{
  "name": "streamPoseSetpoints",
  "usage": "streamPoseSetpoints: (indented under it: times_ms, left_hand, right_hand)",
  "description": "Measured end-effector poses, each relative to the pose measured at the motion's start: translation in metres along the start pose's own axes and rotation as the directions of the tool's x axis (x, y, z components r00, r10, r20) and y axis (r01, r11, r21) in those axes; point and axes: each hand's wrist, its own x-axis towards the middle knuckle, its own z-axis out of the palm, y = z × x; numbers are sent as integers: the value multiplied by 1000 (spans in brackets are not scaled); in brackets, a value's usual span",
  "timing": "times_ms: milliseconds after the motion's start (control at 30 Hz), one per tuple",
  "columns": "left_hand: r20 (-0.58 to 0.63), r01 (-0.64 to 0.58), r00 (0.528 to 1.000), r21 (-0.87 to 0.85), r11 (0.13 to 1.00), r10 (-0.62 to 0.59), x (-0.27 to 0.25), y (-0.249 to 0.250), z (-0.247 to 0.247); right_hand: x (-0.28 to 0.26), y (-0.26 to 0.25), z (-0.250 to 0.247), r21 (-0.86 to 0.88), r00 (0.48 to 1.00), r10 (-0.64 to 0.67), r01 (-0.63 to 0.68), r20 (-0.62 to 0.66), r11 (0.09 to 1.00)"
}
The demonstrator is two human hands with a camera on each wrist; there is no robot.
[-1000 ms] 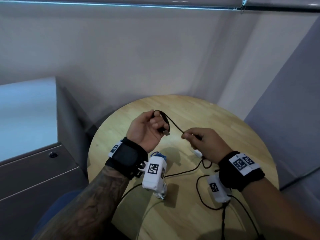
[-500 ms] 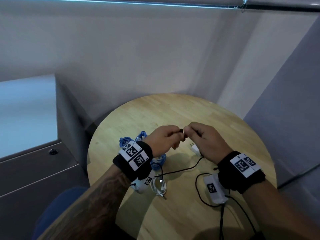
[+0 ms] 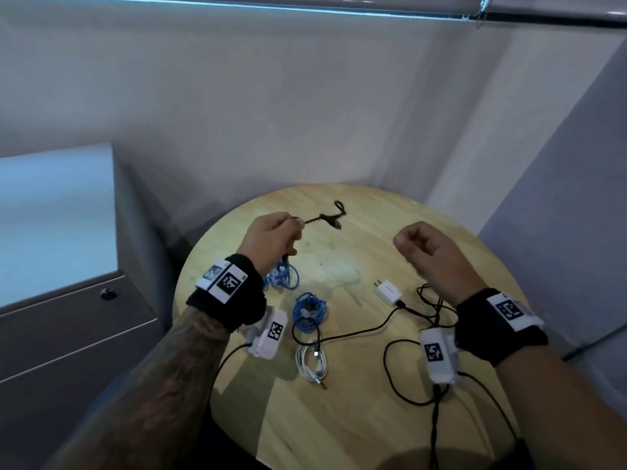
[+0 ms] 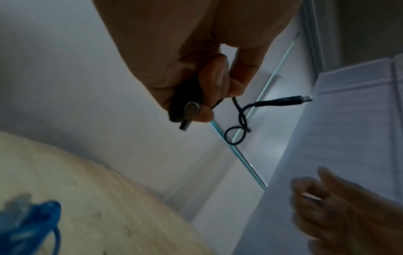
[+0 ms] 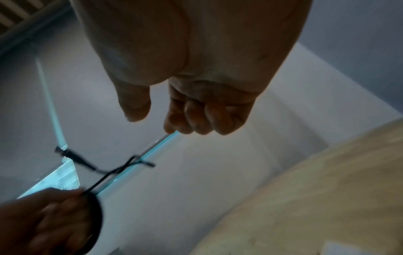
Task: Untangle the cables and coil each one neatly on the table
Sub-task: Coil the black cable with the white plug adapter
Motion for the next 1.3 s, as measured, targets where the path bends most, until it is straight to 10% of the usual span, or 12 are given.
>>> streamPoseSetpoints:
  times_ms: [100, 467, 567, 733, 967, 1167, 1300]
  left_hand:
    - [87, -28, 996, 65, 998, 22, -14, -2, 23]
    - [363, -263, 925, 391, 882, 114, -29, -15, 47]
    - [298, -173, 952, 349, 921, 67, -19, -15, 37]
    - [77, 97, 993, -78, 992, -91, -5, -14, 17]
    - [23, 233, 970, -365, 902, -241, -1, -15, 3]
    - [-86, 115, 983, -384, 916, -160, 1, -18, 5]
    - [95, -45, 994, -92, 995, 53, -6, -14, 15]
  right_hand:
    - [-9, -9, 32, 33, 991, -2, -3, 134, 999]
    - [-3, -13, 38, 60, 998, -54, 56, -32, 997]
    - [10, -6, 10, -17, 975, -29, 26, -218, 1000]
    - [4, 3, -9, -184, 996, 90, -90, -7, 979]
    - [16, 30, -20, -397, 978, 124, -183, -171, 900]
    - [16, 36, -17, -587, 973, 229, -177, 15, 790]
    - [7, 32, -25, -700, 943, 262, -46, 205, 713]
